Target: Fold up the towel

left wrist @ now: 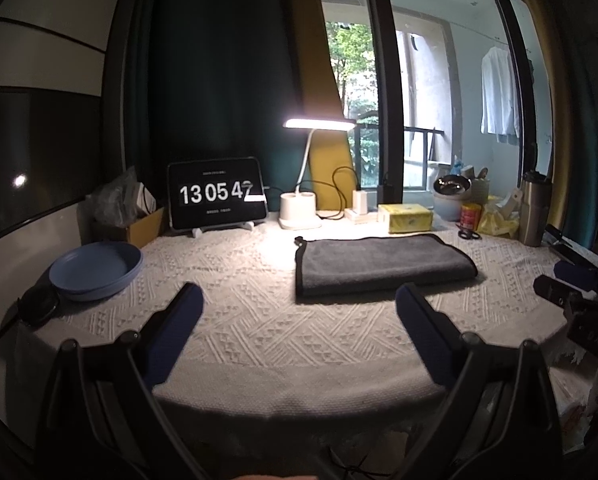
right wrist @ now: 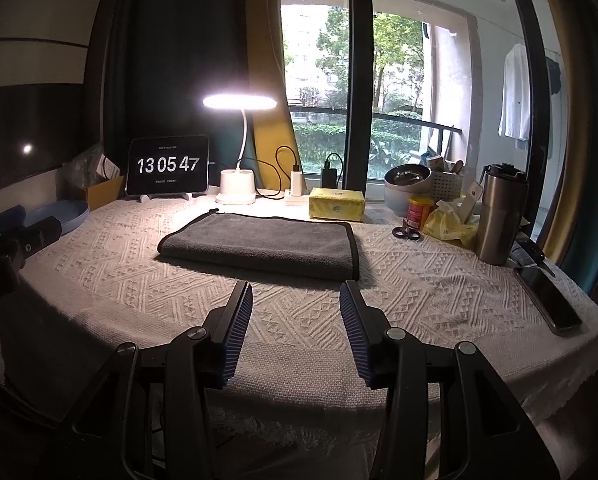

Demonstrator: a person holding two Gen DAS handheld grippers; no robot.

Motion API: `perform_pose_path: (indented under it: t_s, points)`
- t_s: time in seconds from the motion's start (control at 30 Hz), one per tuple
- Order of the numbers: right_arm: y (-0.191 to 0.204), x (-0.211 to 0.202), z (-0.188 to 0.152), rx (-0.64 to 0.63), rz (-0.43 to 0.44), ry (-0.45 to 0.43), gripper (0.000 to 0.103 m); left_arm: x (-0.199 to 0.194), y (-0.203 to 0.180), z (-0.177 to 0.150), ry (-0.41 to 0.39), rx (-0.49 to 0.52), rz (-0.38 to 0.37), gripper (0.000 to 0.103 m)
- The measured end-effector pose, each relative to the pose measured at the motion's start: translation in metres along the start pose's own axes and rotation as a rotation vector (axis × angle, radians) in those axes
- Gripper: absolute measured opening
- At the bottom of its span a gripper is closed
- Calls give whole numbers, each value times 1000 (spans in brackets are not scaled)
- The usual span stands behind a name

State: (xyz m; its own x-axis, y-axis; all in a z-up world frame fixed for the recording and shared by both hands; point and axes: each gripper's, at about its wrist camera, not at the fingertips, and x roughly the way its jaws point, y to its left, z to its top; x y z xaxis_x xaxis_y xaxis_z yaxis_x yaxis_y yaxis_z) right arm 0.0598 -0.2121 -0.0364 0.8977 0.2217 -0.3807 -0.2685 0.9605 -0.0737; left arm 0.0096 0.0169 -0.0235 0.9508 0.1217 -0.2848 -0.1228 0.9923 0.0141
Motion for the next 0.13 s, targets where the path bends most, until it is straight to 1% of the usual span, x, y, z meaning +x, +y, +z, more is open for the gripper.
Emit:
perform_pose_path:
  t_s: [0.13]
  points:
    - [1, 2, 0, 7, 5, 17, 48, 0, 2, 2, 2, -3, -4, 98]
